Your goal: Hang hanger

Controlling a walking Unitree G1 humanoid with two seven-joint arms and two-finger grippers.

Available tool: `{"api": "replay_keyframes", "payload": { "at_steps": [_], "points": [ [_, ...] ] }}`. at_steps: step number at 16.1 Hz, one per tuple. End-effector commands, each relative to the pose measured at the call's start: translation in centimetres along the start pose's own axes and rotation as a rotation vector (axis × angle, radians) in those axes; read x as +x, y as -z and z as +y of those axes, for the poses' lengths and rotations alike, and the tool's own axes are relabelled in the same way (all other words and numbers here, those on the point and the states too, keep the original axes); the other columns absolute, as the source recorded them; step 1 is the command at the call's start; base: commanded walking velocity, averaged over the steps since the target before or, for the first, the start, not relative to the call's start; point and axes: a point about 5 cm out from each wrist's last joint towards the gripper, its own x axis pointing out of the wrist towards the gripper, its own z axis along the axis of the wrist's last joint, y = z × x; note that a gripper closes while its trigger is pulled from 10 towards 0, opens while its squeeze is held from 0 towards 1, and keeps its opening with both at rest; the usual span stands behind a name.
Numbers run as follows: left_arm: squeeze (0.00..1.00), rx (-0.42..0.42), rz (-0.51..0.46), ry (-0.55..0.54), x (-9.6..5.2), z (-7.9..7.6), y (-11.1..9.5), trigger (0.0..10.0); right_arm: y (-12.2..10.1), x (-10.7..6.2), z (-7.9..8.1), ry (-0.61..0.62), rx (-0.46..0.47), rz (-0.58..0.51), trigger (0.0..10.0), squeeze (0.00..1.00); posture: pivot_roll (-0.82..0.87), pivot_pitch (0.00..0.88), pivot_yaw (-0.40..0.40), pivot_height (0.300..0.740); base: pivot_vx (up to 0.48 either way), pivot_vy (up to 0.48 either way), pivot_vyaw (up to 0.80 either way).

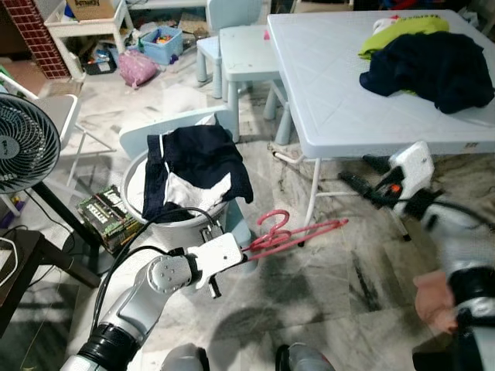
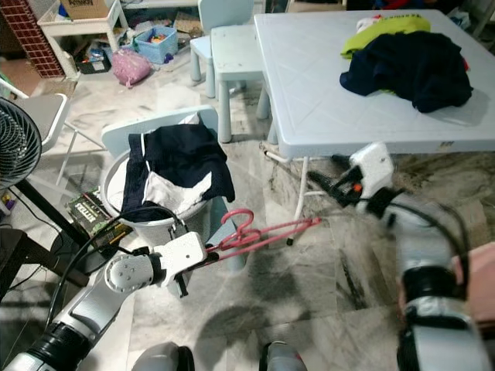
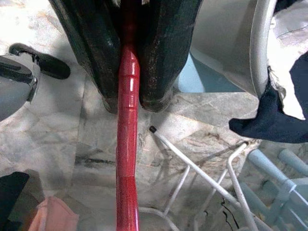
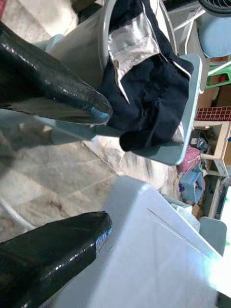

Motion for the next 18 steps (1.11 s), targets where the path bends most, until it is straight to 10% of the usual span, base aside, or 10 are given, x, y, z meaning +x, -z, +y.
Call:
{"api": "replay_keyframes", "payload": {
  "at_steps": [1,2,4,11,18],
  "points": [
    [0.00,0.011,0.005,-0.012,-0.1,0.2,0.0,10.0,-0.3,0.0,0.0,0.023,-0.003,-0.012,0.0,0.00,-0.01,0.054,0.024,0.740,0.000,0.000,0.00],
    [0.00,0.012,0.011,-0.044,-0.2,0.4,0.1,10.0,0.3,0.6,0.7,0.138,0.078,-0.050,0.0,0.00,-0.01,0.049,0.022,0.740,0.000,0.000,0.00],
    [0.00,-0.026,0.011,-0.179,-0.1,1.7,0.0,10.0,0.9,1.2,2.5,0.268,0.127,-0.093,10.0,0.00,-0.01,0.045,0.020,0.740,0.000,0.000,0.00],
    [0.00,-0.445,-0.171,-0.838,-3.1,5.0,-0.9,10.0,1.5,-0.7,5.3,0.599,0.197,-0.132,10.0,0.00,-0.02,0.046,0.024,0.740,0.000,0.000,0.00],
    [0.00,-0.617,-0.204,-0.976,-5.0,3.5,-1.1,10.0,0.9,-1.6,7.1,0.641,0.191,-0.114,10.0,0.00,-0.01,0.053,0.020,0.740,0.000,0.000,0.00]
  ]
}}
